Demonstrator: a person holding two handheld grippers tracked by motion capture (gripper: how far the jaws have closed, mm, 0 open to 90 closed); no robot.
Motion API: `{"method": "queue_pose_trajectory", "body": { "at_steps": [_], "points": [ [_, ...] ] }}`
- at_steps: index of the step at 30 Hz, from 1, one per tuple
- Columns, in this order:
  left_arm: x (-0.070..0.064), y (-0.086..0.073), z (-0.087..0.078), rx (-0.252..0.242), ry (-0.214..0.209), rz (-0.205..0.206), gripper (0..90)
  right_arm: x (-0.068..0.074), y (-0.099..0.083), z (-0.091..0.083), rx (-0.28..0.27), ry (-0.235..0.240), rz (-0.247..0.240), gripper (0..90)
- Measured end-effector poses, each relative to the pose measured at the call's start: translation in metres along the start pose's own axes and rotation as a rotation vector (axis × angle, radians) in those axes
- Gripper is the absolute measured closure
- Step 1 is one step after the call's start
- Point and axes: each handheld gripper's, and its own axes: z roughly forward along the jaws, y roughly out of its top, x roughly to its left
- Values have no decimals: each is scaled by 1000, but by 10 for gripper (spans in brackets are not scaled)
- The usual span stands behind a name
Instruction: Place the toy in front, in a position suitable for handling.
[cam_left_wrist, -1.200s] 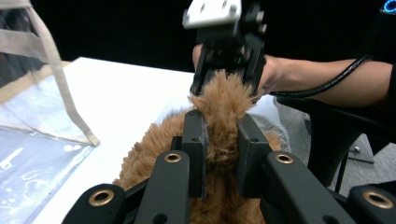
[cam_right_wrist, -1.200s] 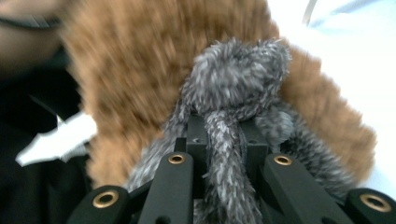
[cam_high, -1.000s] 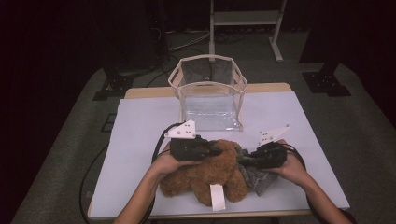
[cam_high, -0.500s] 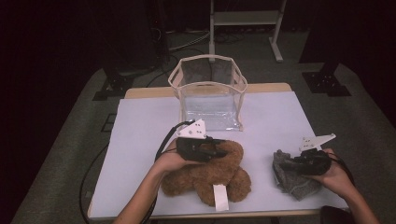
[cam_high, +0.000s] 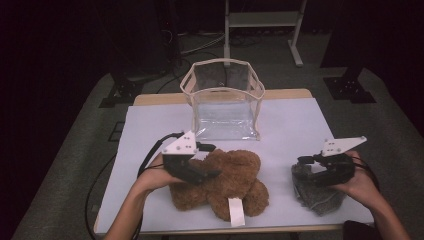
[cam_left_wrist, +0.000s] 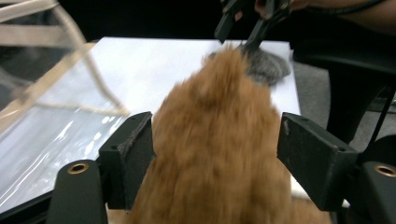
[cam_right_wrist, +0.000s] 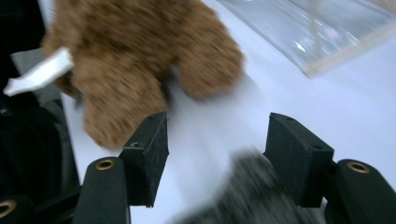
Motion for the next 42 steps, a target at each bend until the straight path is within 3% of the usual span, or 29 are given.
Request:
{"method": "queue_pose_trajectory", "body": {
  "at_steps": [6,12,13,16,17,19,21,26,30,32,33,34,35,38,42],
  "points": [
    [1,-34,-24,35,36,-61,202,17,29,44,-21,120,-70,343],
    [2,-74,-34,62,63,-138,188,30,52,80,-35,194,-119,277],
    [3,-86,-35,64,64,-166,188,32,58,88,-39,206,-128,253],
    [4,-96,-34,72,62,-183,186,33,61,94,-45,218,-129,238],
    [5,-104,-33,56,44,-213,178,34,62,99,-49,243,-121,233],
    [6,-107,-32,54,38,-218,168,37,62,102,-54,260,-127,229],
    [8,-113,-35,34,31,-242,167,41,62,99,-60,260,-137,232],
    [7,-116,-39,45,31,-221,167,45,62,96,-59,261,-148,221],
    [6,-122,-35,51,17,-231,145,48,64,99,-44,257,-157,203],
    [8,-126,-30,39,6,-250,131,50,65,104,-37,254,-159,188],
    [10,-130,-25,6,-17,-286,130,53,65,111,-18,244,-158,180],
    [10,-130,-25,6,-17,-286,131,54,65,115,-5,235,-156,182],
    [11,-134,-19,-17,-34,-313,133,54,63,119,4,227,-156,209],
    [11,-134,-16,-55,-42,-332,187,53,58,123,13,217,-139,336],
    [11,-128,-12,-81,-50,-337,220,50,58,112,0,206,-123,415]
  ]
}}
